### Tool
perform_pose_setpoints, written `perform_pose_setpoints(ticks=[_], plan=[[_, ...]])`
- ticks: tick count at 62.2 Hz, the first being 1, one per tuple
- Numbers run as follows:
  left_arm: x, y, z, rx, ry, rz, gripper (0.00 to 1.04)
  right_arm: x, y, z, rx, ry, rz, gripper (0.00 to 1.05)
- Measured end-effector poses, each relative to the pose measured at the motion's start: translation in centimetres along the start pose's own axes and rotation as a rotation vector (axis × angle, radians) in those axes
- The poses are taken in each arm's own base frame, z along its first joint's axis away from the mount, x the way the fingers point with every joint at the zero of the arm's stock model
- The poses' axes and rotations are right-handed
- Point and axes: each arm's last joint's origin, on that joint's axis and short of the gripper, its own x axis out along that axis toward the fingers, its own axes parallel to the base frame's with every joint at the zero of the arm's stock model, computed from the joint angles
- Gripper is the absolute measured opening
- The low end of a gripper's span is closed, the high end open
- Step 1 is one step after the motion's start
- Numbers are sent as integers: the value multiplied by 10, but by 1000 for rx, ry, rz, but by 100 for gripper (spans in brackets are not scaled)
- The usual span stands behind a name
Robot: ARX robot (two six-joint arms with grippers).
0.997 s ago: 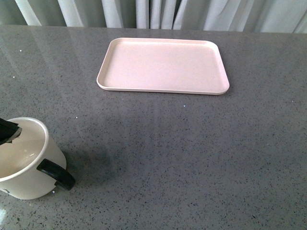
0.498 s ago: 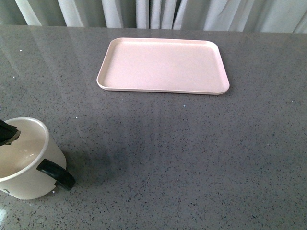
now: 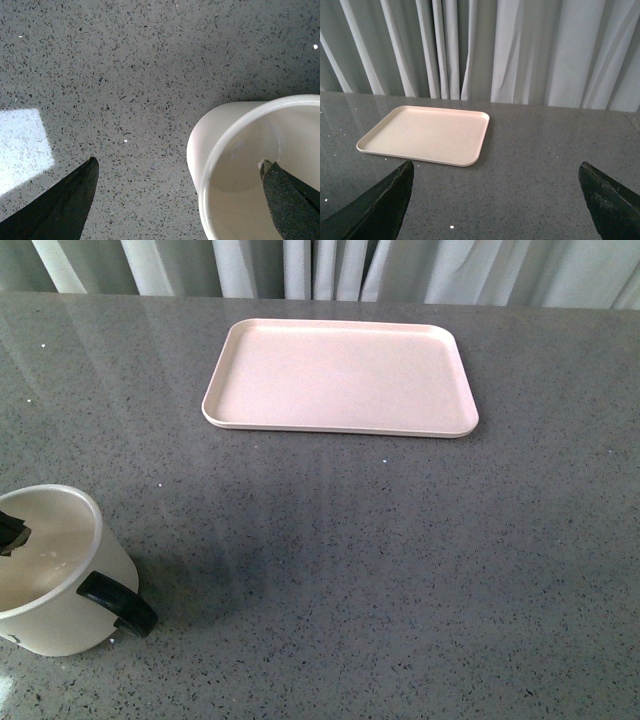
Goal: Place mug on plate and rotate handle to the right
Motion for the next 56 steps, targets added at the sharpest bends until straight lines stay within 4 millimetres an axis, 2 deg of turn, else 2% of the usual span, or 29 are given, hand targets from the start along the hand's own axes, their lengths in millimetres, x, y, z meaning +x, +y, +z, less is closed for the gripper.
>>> perform_pose_setpoints(ticks=[15,18,35,41,46,51,56], plan=[[4,1,0,-1,4,-2,95,0,0,0,0,0,0,96],[5,1,0,-1,3,-4,92,0,0,0,0,0,0,96],[8,-1,-1,6,9,-11,52,0,0,0,0,0,0,96],[9,-3,0,13,12,-15,33,0,0,0,0,0,0,96],[9,-4,1,17,14,-19,22,0,0,0,0,0,0,96],[7,-6,3,24,21,-21,4,0,0,0,0,0,0,96],[3,-7,4,30,13,-24,2,0,0,0,0,0,0,96]])
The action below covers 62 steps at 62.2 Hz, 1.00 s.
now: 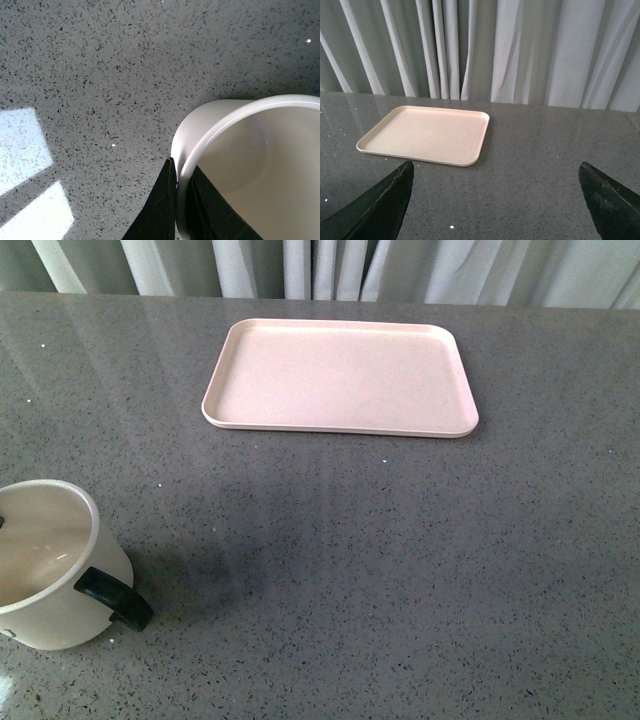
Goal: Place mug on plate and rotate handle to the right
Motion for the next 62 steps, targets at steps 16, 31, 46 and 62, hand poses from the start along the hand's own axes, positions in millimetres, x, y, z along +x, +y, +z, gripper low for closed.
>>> perform_pose_setpoints(ticks=[16,31,46,62], plan=[[-30,-4,19,31,-36,20,2,0,0,0,0,0,0,96],[-45,-29,108,74,-192,-10,2,0,0,0,0,0,0,96],[-7,-64,169,131,-186,-92,2,0,0,0,0,0,0,96],[28,-91,219,186,-157,-157,2,0,0,0,0,0,0,96]])
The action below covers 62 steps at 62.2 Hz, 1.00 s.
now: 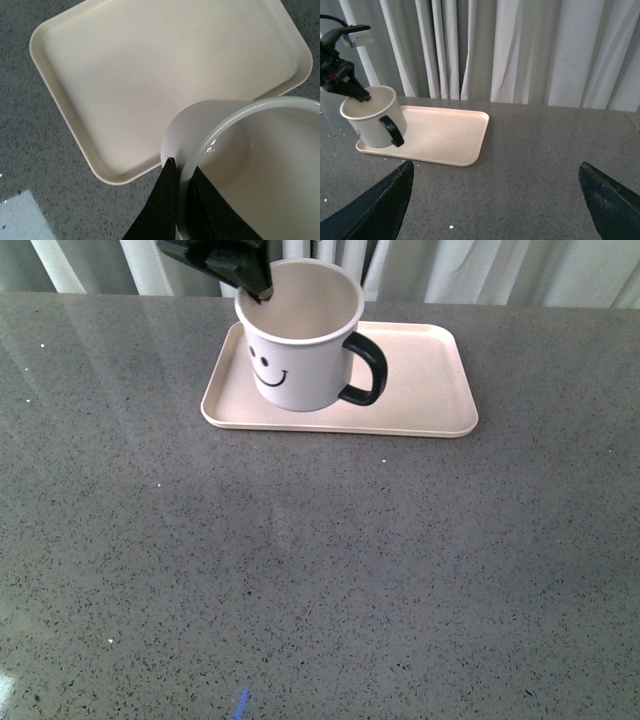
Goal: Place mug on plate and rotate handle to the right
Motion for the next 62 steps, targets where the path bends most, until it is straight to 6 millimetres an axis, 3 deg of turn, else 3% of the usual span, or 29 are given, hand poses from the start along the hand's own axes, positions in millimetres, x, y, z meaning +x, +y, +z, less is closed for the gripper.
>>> perform_pose_setpoints(ticks=[24,62], plan=[[56,-4,45,41,64,-47,2,0,0,0,0,0,0,96],[94,0,53,77,125,-76,2,0,0,0,0,0,0,96]])
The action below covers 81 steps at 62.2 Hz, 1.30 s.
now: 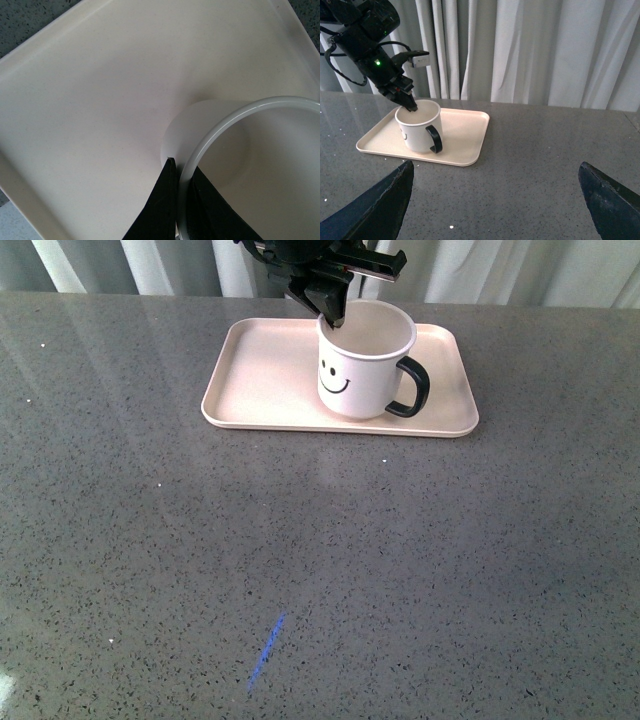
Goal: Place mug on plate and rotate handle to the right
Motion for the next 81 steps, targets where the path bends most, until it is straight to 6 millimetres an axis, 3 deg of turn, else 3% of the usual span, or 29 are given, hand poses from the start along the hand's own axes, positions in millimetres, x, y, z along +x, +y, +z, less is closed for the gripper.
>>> perform_pose_setpoints(ticks=[60,81], plan=[[15,-5,-3,26,11,-14,2,0,0,0,0,0,0,96],[17,-5,-2,28,-4,-20,48,0,0,0,0,0,0,96]])
